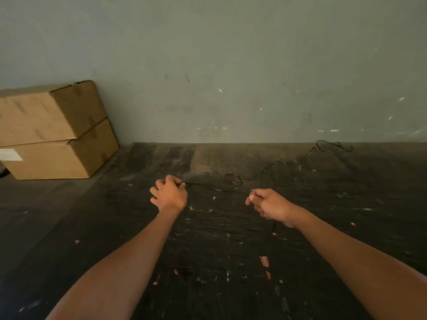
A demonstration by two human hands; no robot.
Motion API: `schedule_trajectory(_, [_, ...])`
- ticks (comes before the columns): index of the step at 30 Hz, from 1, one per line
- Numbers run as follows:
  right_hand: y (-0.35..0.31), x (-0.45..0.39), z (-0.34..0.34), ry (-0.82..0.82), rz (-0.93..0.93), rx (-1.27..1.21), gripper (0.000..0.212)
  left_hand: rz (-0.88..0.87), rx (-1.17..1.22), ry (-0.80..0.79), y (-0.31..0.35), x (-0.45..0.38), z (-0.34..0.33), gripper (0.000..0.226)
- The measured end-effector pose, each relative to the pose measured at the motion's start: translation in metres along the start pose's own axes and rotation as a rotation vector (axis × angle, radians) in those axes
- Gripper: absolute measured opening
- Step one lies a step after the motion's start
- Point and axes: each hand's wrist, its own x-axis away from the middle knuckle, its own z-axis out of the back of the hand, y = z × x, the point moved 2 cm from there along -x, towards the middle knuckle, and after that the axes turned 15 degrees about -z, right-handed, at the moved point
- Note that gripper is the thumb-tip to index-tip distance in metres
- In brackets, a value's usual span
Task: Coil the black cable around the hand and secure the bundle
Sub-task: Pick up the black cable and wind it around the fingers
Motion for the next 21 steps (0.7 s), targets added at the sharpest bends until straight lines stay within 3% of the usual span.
schedule_trajectory(2, [-0.013,0.01,0.002,-0.007,-0.024,-0.203,0.028,-0.029,0.069,0.066,0.024,0.02,0.004,0.027])
schedule_trajectory(4, [-0.029,0.022,0.005,0.003,-0.02,-0.357,0.028,-0.131,0.279,0.069,0.044,0.044,0.007,0.022])
schedule_trajectory(6, [-0.042,0.036,0.009,0.008,-0.013,-0.437,0.027,-0.235,0.559,-0.166,0.061,0.071,0.005,0.016])
schedule_trajectory(9, [-0.057,0.053,0.013,0.01,-0.019,-0.498,0.026,-0.357,0.703,-0.643,0.084,0.111,0.01,0.032])
schedule_trajectory(15, [-0.07,0.071,0.025,0.13,0.012,-0.481,0.026,-0.214,1.126,-0.976,0.103,0.132,0.036,0.064])
schedule_trajectory(18, [-0.069,0.075,0.03,0.177,0.023,-0.417,0.027,-0.192,1.099,-1.052,0.107,0.127,0.05,0.07])
schedule_trajectory(21, [-0.072,0.079,0.032,0.198,0.032,-0.43,0.024,-0.258,0.99,-1.041,0.111,0.126,0.059,0.05])
